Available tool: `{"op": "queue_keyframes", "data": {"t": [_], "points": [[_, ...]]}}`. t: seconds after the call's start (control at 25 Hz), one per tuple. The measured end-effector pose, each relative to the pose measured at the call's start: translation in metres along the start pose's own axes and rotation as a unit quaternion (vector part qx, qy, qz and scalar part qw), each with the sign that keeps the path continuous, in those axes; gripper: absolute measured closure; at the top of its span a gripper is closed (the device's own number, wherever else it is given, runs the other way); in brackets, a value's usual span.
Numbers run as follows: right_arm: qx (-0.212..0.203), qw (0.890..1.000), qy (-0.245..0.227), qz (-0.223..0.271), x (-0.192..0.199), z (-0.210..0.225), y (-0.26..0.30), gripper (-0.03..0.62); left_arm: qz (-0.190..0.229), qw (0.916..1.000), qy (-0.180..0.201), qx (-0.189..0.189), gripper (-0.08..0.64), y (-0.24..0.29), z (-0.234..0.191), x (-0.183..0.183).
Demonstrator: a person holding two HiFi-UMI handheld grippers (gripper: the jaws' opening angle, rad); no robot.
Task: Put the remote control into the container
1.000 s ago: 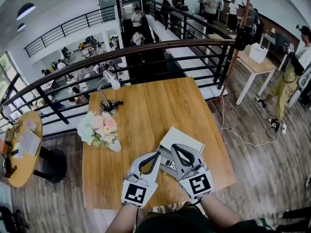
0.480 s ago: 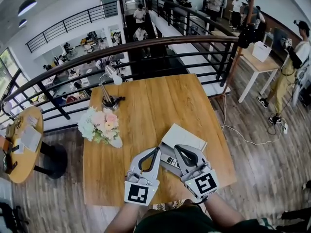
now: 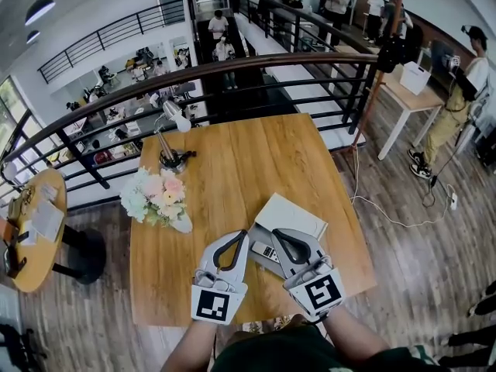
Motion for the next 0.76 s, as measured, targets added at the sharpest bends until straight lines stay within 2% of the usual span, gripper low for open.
{"op": "queue_keyframes", "data": {"t": [0.44,0.76], "points": [[-0.001,1.000,0.000,0.003,0.000,0.002,0.006,0.575,0.003,0.9999,0.006,0.008,0.563,0.004,-0.004,-0.002],[0.010,1.000,0.002,0.000,0.003,0.005,0.010,0.576,0.007,0.9998,-0.015,0.008,0.561,0.006,-0.006,-0.001]]}}
Point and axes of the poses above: the fingertips, and each gripper's own axes: y forward along the fingers, z to its right, x out of its underside, the point moved 7 cm from there along -y, backward along the fingers
